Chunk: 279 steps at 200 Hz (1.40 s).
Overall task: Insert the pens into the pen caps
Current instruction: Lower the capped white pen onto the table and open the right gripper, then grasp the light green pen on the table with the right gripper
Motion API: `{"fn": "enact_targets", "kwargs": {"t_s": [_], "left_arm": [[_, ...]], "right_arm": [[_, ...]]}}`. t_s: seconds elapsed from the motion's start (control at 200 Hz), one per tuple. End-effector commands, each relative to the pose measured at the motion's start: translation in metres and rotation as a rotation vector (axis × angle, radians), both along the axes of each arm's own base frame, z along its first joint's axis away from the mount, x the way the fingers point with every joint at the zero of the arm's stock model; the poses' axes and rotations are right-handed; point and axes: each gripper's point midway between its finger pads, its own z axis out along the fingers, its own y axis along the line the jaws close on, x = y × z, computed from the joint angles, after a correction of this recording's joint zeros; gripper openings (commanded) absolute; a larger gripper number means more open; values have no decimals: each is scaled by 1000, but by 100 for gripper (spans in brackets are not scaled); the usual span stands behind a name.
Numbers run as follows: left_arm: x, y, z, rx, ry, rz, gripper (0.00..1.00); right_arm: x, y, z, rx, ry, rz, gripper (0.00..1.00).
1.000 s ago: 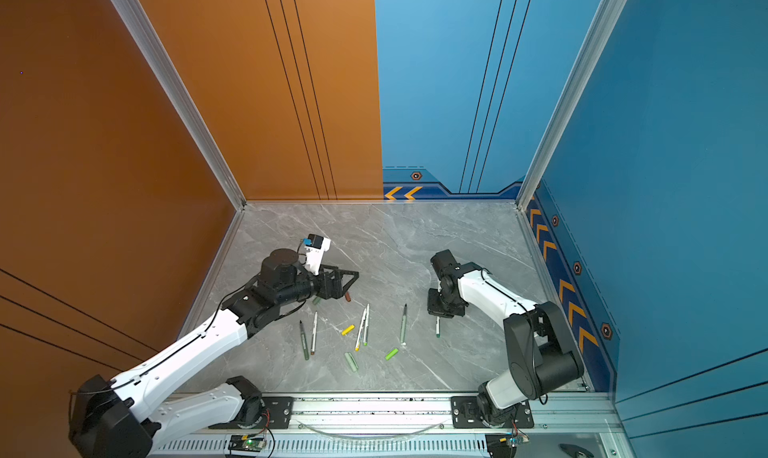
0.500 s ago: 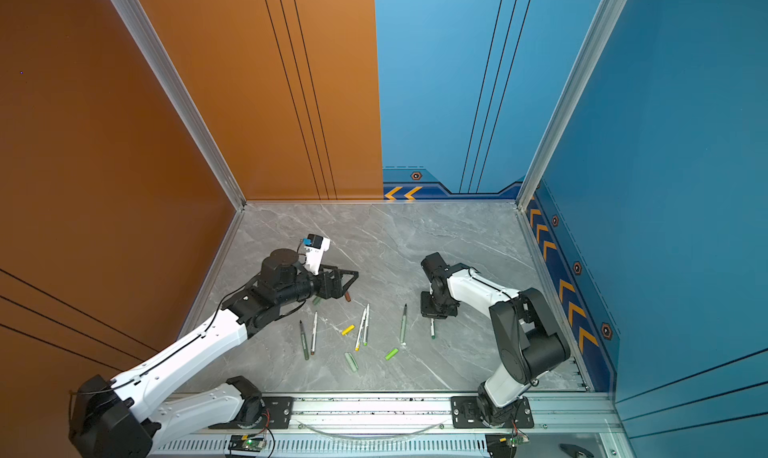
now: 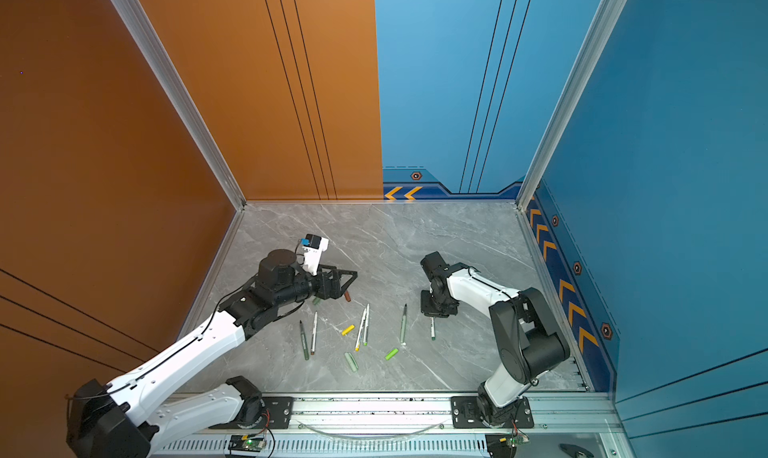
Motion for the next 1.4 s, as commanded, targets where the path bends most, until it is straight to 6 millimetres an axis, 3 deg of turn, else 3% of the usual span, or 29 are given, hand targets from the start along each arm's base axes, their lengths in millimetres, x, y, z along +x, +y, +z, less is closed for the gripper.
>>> {"fn": "enact_targets", "kwargs": {"t_s": [0.0,0.155,0.245,0.561,0.591,0.836,1.391], "left_arm": [[-1,2,20,-19,-38,12,90],[-6,6,24,-22,-30,18,90],[-11,9,22,-22,-9,15,90],[-27,24,6,-1,27,38,90],[-27,25,6,-1,26,40,90],[-27,26,8,-3,20,34,90],[-25,26,15,-22,7,38,90]], "right_arm": [[11,2,19,-11,-58,5,24],[18,17,60,3,-171,19,34],[13,30,66,9,-194,22,37],[-3,64,32,-69,-150,62,44],[-9,74,30,-68,-147,93,45],[-10,84,12,-111,-118,116,45],[-10,83,-11,-161,-85,136,23]]}}
